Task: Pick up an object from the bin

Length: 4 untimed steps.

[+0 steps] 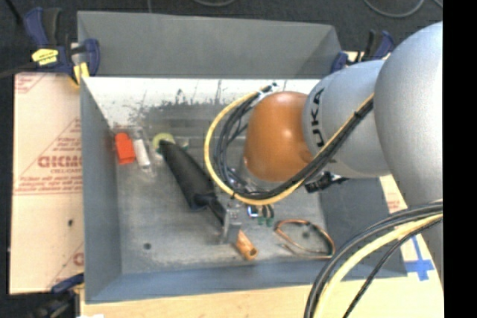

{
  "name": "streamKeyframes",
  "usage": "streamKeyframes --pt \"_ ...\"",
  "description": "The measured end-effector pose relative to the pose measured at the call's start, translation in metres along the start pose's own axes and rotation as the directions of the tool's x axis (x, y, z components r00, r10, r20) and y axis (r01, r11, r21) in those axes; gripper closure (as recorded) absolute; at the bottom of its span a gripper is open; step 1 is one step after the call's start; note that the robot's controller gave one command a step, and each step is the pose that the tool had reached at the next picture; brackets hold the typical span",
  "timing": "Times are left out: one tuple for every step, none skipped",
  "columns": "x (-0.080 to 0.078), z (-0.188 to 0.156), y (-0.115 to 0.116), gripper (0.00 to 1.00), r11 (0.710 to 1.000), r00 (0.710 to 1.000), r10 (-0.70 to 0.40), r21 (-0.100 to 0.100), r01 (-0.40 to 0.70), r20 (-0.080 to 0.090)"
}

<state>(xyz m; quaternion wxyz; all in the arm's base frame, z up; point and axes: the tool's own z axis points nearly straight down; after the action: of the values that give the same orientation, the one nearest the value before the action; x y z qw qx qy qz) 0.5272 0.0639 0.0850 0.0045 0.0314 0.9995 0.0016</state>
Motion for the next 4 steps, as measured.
streamKeyframes --pt "0.004 0.01 0.015 1.0 0.986 0.986 0.169 0.003 -0.169 -0.001" --pt "0.004 0.01 0.015 1.0 0.986 0.986 0.169 0.003 -0.169 -0.001" --pt "0.002 -0.032 0.022 1.0 0.991 0.991 0.131 0.006 -0.131 -0.007" --pt "-0.006 -0.059 0.015 1.0 0.991 0.991 0.133 0.001 -0.133 0.005"
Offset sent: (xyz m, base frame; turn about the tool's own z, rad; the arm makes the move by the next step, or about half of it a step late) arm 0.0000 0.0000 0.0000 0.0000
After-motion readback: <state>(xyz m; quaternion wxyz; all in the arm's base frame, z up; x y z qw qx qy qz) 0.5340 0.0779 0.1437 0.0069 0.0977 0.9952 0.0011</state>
